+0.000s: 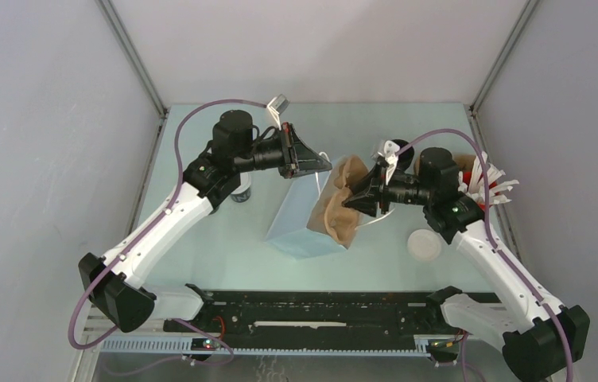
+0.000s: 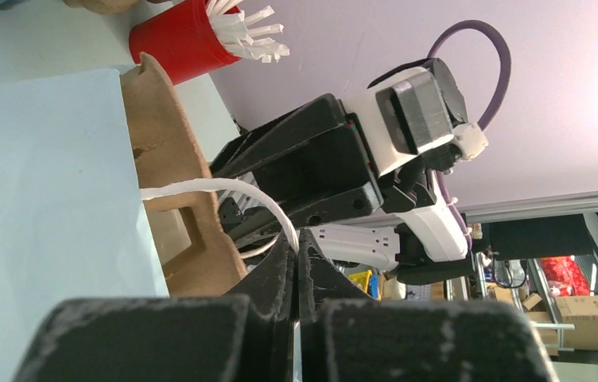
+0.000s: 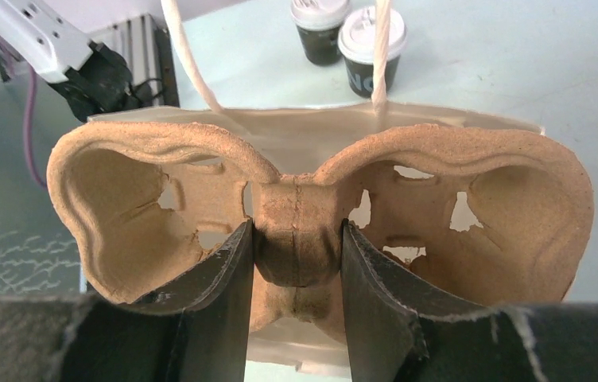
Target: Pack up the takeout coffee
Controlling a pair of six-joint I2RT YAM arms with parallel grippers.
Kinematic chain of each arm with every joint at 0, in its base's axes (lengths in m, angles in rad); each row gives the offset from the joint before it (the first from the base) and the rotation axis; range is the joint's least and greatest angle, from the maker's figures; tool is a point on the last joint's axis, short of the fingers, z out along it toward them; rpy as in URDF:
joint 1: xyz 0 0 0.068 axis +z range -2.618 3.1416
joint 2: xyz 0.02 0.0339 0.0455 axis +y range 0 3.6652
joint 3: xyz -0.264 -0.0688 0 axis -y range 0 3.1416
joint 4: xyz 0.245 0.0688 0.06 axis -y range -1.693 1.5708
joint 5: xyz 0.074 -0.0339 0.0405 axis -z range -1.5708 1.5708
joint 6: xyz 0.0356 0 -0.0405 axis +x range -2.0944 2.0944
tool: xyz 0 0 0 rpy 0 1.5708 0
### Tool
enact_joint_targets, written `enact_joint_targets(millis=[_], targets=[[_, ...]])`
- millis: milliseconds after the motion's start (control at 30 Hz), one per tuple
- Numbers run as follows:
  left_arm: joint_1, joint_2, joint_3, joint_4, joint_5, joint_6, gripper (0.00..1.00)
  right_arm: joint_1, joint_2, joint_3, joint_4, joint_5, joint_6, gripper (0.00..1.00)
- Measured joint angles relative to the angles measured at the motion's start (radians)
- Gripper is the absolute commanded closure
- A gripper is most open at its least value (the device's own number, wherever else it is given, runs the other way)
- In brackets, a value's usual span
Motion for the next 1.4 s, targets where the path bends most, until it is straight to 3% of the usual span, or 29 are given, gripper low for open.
enact_joint_targets(millis=[267, 800, 1400], targets=[[0.000, 0.000, 0.000, -0.003, 0.013, 0.000, 1.00, 0.019, 0.034, 0.032, -0.121, 0.107, -0.049, 0.57], [0.001, 0.001, 0.000, -0.003, 0.037, 0.000, 1.00, 0.009, 0.040, 0.035, -0.138, 0.232, 0.134, 0.55], [0.001, 0.001, 0.000, 0.002, 0.011, -0.044, 1.00, 0.203, -0.028, 0.024, -0.207, 0.238, -0.232, 0.55]])
